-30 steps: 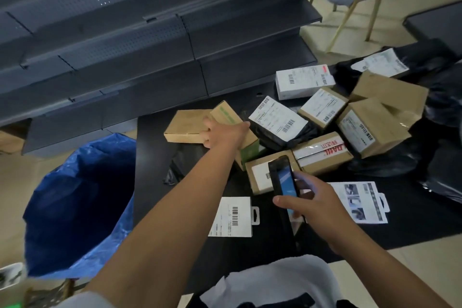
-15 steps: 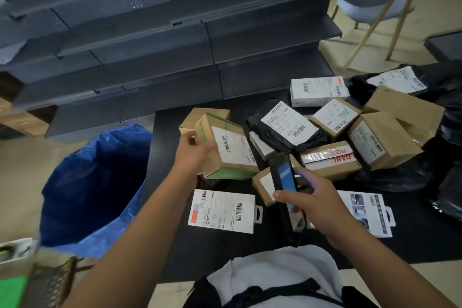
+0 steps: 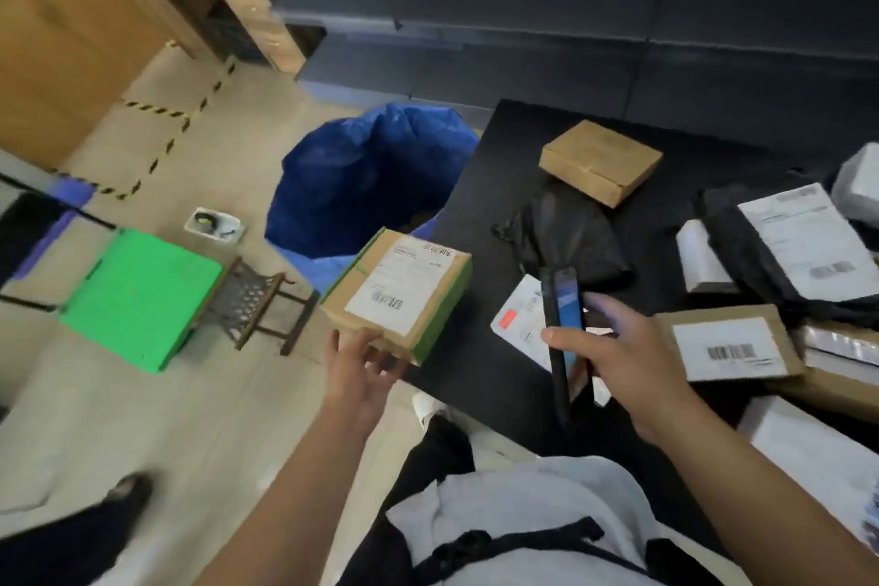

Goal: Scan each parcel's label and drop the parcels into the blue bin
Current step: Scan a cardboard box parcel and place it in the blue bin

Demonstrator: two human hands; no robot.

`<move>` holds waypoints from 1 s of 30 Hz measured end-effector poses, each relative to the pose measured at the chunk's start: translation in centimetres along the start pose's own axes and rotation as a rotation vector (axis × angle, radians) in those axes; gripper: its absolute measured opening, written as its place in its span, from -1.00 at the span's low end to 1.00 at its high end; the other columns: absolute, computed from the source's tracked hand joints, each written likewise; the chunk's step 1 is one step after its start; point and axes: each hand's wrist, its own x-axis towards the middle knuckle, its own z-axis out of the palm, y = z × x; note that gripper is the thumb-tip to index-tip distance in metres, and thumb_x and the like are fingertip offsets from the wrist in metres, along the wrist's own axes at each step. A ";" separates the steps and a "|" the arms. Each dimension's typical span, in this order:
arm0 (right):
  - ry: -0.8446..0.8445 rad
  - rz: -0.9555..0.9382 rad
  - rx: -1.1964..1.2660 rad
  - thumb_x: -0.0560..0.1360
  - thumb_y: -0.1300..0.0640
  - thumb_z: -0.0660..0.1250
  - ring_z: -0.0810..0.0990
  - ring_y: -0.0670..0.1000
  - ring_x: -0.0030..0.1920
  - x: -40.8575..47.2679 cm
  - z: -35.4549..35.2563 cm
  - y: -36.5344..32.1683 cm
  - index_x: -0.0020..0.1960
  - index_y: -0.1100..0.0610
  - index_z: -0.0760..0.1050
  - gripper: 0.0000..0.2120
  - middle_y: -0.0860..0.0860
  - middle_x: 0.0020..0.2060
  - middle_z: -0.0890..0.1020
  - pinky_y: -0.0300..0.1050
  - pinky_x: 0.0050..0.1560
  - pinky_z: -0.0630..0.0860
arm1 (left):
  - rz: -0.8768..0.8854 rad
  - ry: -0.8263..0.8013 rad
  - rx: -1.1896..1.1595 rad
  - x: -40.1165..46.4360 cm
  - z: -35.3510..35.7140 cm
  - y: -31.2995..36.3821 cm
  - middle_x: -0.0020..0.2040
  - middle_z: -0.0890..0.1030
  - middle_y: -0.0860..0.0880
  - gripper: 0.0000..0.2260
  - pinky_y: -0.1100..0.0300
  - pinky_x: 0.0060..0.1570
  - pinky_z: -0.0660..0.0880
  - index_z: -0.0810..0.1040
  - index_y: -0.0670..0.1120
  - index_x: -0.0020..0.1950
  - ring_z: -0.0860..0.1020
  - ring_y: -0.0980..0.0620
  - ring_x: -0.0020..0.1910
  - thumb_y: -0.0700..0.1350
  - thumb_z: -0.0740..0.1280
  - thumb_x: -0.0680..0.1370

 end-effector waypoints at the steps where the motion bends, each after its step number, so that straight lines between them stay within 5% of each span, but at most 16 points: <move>1: -0.030 0.007 0.003 0.19 -0.19 0.62 0.64 0.08 0.22 0.3 0.8 -0.1 0.33 -0.05 0.58 -0.26 -0.03 0.23 0.66 0.18 0.24 0.61 | -0.018 0.028 0.006 0.0 -0.7 -0.8 0.02 0.58 -0.16 -0.38 -0.06 -0.22 0.64 0.29 0.09 0.51 0.60 -0.11 -0.16 -0.35 0.30 0.52; 4: -0.076 0.007 -0.043 0.10 -0.28 0.58 0.64 0.09 0.23 0.9 2.9 -0.1 0.34 -0.09 0.57 -0.17 -0.06 0.23 0.65 0.27 0.26 0.59 | -0.078 0.040 0.090 -0.7 -2.0 -2.8 0.17 0.61 -0.25 -0.12 -0.26 0.08 0.60 0.02 0.34 0.54 0.63 -0.19 0.01 -0.39 0.35 0.51; 7: -0.109 0.022 -0.075 0.14 -0.26 0.59 0.62 0.07 0.26 0.5 4.7 -0.2 0.34 -0.11 0.57 -0.22 -0.08 0.23 0.64 0.27 0.28 0.58 | -0.153 0.014 0.169 -1.1 -2.8 -4.2 0.18 0.62 -0.20 -0.07 -0.29 0.19 0.54 -0.07 0.28 0.57 0.62 -0.16 0.11 -0.37 0.42 0.51; 12: -0.094 0.054 -0.117 0.46 0.07 0.57 0.59 0.00 0.19 -0.3 7.5 0.4 0.18 -0.11 0.56 -0.65 -0.10 0.12 0.65 0.03 0.16 0.56 | -0.260 -0.070 0.429 -0.1 -5.1 -3.8 0.13 0.58 -0.09 -0.23 -0.09 0.09 0.63 0.11 0.16 0.53 0.57 -0.15 0.17 -0.21 0.49 0.51; 15: -0.033 0.088 -0.133 0.47 0.09 0.56 0.59 0.04 0.18 -0.7 9.1 0.7 0.22 -0.05 0.55 -0.64 -0.04 0.15 0.64 0.01 0.10 0.54 | -0.242 -0.079 0.579 1.3 -6.2 -1.7 0.18 0.56 -0.07 -0.46 0.10 -0.11 0.56 0.34 0.03 0.41 0.53 -0.06 0.13 -0.09 0.49 0.50; 17: -0.003 0.115 -0.135 0.46 0.08 0.56 0.60 0.09 0.20 -0.9 10.4 0.5 0.26 0.00 0.56 -0.60 0.00 0.18 0.65 0.10 0.18 0.54 | -0.209 -0.052 0.662 2.9 -6.7 -0.2 0.23 0.52 -0.08 -0.55 0.06 -0.05 0.49 0.42 -0.01 0.35 0.49 -0.08 0.17 -0.02 0.46 0.51; 20: 0.013 0.144 -0.169 0.49 0.11 0.55 0.61 0.04 0.14 -1.2 12.0 0.0 0.23 -0.03 0.56 -0.65 -0.06 0.12 0.65 0.13 0.23 0.54 | -0.143 -0.076 0.731 5.6 -6.6 1.9 0.23 0.54 -0.10 -0.53 0.05 -0.07 0.44 0.43 -0.04 0.36 0.50 -0.07 0.10 0.05 0.45 0.51; 25: -0.038 0.188 -0.289 0.44 0.15 0.57 0.72 0.06 -0.13 -1.1 13.7 -0.8 0.15 0.01 0.65 -0.70 -0.05 -0.06 0.76 -0.08 -0.29 0.57 | -0.038 -0.280 0.898 9.6 -3.8 3.5 0.38 0.51 -0.10 -0.39 0.01 -0.06 0.61 0.37 -0.05 0.49 0.59 -0.10 0.15 -0.03 0.49 0.48; 30: -0.150 0.315 -0.774 0.23 -0.16 0.62 0.70 0.12 -0.28 -0.4 14.2 -1.2 -0.04 0.01 0.58 -0.57 0.00 -0.25 0.66 0.05 -0.17 0.62 | 0.002 -0.411 0.989 12.0 -2.7 2.9 0.37 0.51 -0.03 -0.33 -0.22 -0.09 0.66 0.36 0.07 0.48 0.59 -0.20 0.18 -0.12 0.52 0.42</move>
